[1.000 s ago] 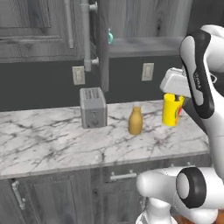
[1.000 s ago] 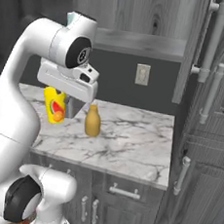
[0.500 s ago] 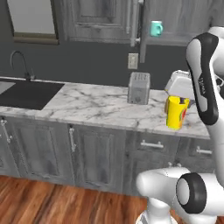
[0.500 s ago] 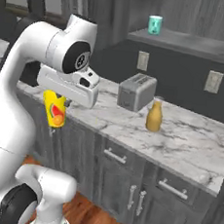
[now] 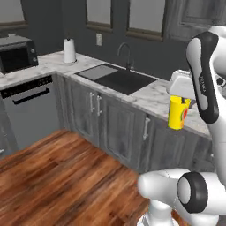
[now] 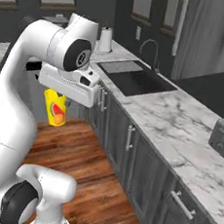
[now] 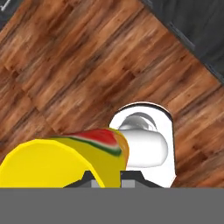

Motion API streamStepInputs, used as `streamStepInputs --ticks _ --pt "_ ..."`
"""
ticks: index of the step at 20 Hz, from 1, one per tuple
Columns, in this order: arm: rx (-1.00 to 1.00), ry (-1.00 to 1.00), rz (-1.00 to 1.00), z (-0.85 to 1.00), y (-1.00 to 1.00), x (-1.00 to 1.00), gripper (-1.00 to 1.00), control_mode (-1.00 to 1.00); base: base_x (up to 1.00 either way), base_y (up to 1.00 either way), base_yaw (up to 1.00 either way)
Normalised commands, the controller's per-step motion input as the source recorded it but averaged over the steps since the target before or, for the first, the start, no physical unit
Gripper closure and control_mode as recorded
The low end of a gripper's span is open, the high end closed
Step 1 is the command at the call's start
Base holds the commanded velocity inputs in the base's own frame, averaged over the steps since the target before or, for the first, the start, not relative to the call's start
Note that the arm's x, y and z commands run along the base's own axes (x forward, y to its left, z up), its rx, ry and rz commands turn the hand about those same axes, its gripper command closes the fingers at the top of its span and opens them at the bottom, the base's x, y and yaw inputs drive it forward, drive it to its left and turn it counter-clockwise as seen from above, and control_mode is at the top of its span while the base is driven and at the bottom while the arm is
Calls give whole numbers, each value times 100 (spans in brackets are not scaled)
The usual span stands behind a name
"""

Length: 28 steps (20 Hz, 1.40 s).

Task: There is a tray on the dining counter. Grab the cup, mug, and pitcher and place them on the tray. The pitcher may be placed next to the tray if it cannot fit the tray.

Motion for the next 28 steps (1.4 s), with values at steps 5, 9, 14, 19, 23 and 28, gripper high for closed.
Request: streamStepInputs --ticks 5,9,14,19,23,28 --pt "0 0 0 0 0 0 100 100 -2 21 91" --pt "0 0 0 0 0 0 100 100 0 18 83" --pt "0 0 0 0 0 0 100 100 0 9 85" --pt "0 0 0 0 0 0 100 100 15 6 79" --pt "0 0 0 0 0 0 100 100 25 3 77" --pt "0 0 0 0 0 0 100 100 39 0 70"
